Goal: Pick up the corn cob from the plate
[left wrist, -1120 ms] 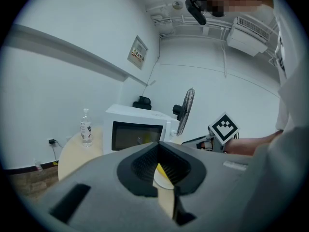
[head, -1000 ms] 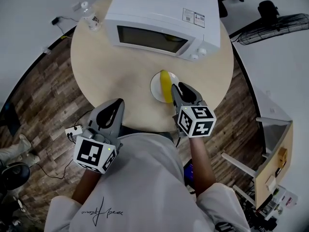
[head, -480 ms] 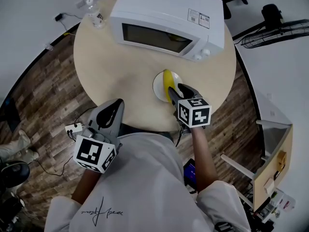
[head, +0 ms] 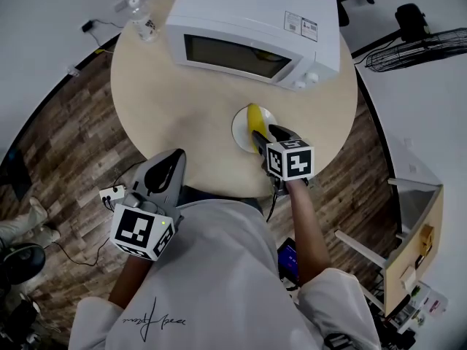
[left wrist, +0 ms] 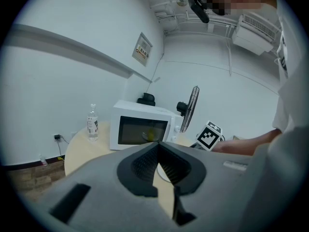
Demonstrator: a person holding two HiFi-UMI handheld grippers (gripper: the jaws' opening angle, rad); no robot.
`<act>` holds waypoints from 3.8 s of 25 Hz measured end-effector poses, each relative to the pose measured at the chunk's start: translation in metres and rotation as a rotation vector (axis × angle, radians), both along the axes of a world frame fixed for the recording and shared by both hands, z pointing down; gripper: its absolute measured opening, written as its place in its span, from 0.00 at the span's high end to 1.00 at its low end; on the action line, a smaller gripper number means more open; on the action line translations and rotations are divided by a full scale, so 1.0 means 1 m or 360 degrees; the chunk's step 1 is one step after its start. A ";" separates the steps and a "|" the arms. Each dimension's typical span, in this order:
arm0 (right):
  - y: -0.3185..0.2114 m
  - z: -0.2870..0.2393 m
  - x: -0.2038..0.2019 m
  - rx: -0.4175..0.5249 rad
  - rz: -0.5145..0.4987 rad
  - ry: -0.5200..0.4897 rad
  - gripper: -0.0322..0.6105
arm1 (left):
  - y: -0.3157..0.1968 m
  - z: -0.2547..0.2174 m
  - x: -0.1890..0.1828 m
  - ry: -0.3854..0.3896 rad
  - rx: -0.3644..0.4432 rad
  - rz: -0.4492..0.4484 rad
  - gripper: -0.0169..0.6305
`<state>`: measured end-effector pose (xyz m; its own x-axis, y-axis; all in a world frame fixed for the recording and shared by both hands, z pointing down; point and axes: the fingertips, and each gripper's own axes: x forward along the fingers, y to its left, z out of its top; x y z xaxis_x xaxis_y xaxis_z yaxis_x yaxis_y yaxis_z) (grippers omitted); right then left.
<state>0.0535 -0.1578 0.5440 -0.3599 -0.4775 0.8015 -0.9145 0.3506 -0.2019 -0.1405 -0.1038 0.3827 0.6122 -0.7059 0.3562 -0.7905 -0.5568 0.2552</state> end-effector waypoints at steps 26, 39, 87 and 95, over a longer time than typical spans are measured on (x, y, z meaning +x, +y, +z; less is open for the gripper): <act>-0.016 0.066 0.010 -0.0217 0.0063 0.0155 0.54 | 0.003 0.014 -0.020 -0.0043 -0.0069 -0.0060 0.98; -0.019 0.085 0.012 -0.0272 0.0085 0.0179 0.52 | 0.003 0.020 -0.022 -0.0089 -0.0083 -0.0061 0.98; -0.026 0.104 0.010 -0.0285 0.0168 0.0311 0.53 | 0.016 0.022 -0.023 -0.0070 -0.0116 -0.0083 0.98; -0.024 0.103 0.011 -0.0301 0.0204 0.0286 0.53 | 0.019 0.021 -0.025 -0.0061 -0.0107 -0.0084 0.98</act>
<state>0.0647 -0.1815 0.6468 -0.1504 -0.3458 0.9262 -0.9760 0.2014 -0.0833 -0.1657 -0.0847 0.4035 0.5598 -0.7105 0.4264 -0.8282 -0.4967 0.2596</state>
